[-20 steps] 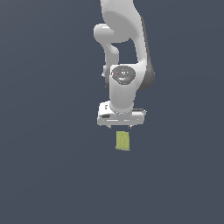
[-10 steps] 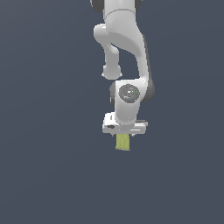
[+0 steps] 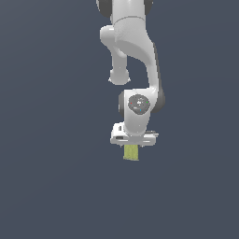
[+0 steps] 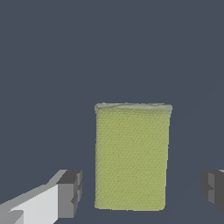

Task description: Pick up the object and move it to a goal position.

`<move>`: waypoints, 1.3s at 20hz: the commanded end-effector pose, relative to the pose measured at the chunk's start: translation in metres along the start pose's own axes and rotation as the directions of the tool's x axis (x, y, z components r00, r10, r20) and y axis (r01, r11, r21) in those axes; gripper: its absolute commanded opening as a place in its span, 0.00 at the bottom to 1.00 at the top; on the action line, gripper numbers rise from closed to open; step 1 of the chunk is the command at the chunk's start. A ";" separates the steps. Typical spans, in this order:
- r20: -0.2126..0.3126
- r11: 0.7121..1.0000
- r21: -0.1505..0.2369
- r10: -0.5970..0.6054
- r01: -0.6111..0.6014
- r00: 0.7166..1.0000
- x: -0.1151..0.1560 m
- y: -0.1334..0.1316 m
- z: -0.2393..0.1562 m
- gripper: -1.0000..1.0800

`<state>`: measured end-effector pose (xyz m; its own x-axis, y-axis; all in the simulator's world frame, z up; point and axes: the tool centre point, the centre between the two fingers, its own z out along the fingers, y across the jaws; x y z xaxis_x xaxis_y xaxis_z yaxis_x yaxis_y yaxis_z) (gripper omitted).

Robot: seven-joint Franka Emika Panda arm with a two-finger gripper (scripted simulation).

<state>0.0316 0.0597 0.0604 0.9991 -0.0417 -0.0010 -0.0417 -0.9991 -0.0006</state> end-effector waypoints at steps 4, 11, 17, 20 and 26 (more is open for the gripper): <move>0.000 1.000 0.000 0.001 -0.001 1.000 0.000 0.000 0.016 0.96; -0.001 1.000 0.000 0.001 -0.001 1.000 -0.001 0.000 0.047 0.96; -0.001 1.000 -0.001 0.002 -0.002 1.000 0.000 0.000 0.050 0.00; -0.001 1.000 -0.001 0.002 -0.002 1.000 0.000 0.000 0.050 0.00; -0.001 1.000 0.000 0.002 -0.002 1.000 0.001 0.000 0.049 0.00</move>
<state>0.0317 0.0599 0.0113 0.9990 -0.0438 -0.0006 -0.0438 -0.9990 -0.0001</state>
